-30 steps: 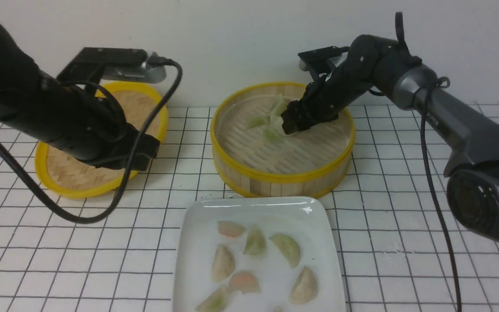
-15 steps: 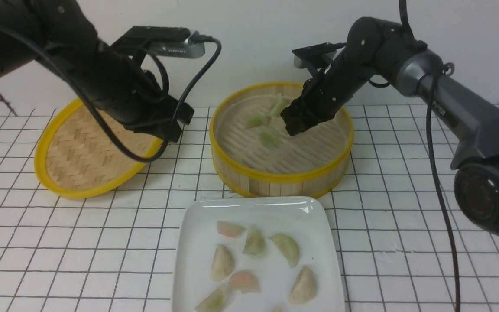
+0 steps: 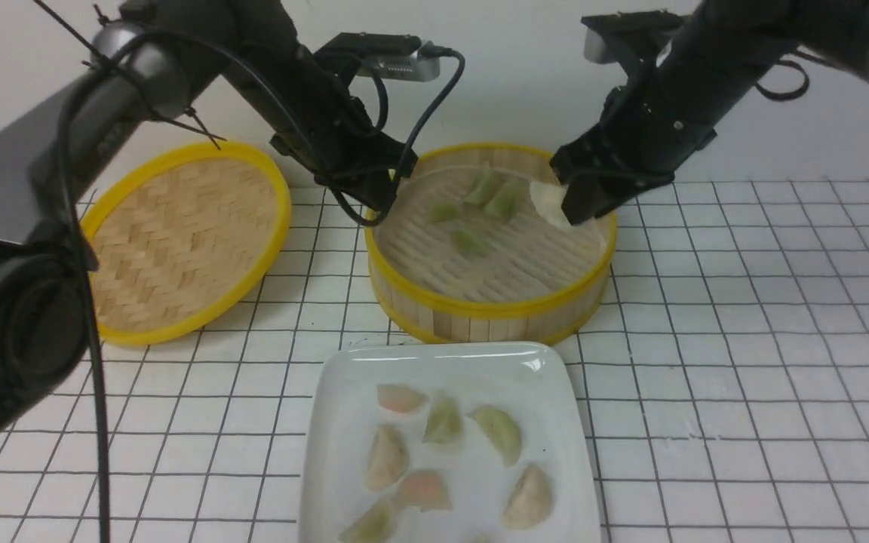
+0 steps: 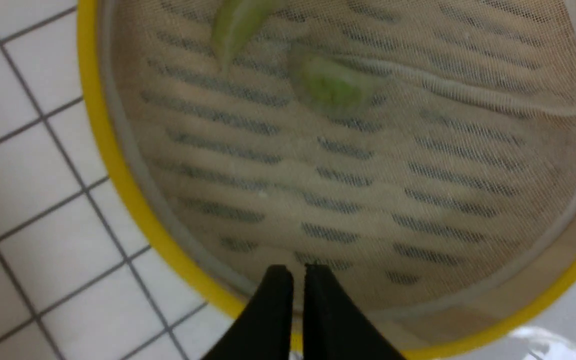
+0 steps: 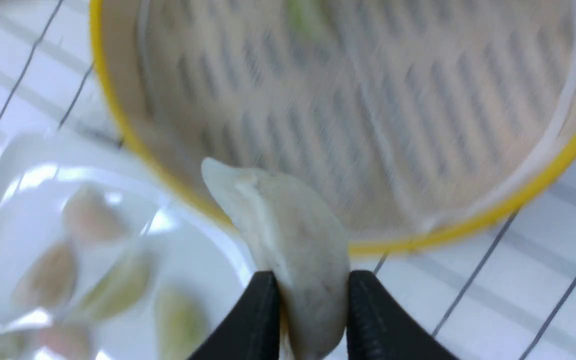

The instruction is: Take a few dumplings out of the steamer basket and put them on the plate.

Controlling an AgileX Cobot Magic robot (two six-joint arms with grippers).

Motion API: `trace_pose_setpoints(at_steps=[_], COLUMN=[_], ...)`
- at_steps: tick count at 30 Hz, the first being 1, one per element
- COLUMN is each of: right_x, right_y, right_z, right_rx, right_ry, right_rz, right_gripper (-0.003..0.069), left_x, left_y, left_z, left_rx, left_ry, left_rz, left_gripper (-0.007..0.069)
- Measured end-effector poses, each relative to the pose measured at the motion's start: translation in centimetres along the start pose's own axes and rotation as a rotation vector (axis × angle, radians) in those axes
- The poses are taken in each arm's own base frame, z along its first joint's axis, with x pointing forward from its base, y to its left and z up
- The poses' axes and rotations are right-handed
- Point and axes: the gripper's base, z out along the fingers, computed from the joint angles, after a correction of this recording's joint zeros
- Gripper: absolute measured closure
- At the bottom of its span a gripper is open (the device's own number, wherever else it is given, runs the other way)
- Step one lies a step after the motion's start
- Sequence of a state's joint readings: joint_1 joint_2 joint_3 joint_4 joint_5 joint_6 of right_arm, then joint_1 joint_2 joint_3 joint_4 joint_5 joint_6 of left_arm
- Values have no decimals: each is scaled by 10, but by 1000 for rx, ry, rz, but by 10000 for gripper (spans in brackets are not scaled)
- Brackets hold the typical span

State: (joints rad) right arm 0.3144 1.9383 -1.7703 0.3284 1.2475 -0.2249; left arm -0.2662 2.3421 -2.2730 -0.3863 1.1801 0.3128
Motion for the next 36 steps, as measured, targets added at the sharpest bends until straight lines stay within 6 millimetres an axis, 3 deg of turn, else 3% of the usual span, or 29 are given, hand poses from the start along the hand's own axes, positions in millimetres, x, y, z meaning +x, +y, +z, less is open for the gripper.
trace_pose_setpoints(at_steps=[4, 6, 9, 15, 21, 26, 29, 33, 36], right_x=[31, 51, 63, 67, 67, 67, 67, 67, 66], right_y=[8, 15, 19, 24, 26, 26, 27, 29, 30], right_z=[-5, -11, -17, -33, -37, -37, -37, -37, -38], right_rx=[-47, -75, -84, -84, -94, -95, -106, -121, -132], right_ry=[54, 76, 84, 47, 31, 31, 28, 24, 20], right_rz=[21, 20, 17, 3, 1, 2, 8, 15, 17], right_gripper=[500, 500, 500, 500, 501, 501, 501, 501, 501], left_x=[-4, -7, -8, -13, -10, -9, -9, -8, -6], left_y=[-7, -16, -24, -30, -23, -21, -20, -21, -25], left_z=[34, 57, 76, 97, 115, 119, 120, 115, 100], left_rx=[16, 22, 6, -34, -70, -75, -75, -79, -71], left_ry=[10, 6, -18, -101, -119, -119, -117, -78, 5], left_rz=[45, 107, 163, 228, 247, 250, 231, 213, 213], left_gripper=[516, 422, 323, 163, 146, 166, 268, 271, 271])
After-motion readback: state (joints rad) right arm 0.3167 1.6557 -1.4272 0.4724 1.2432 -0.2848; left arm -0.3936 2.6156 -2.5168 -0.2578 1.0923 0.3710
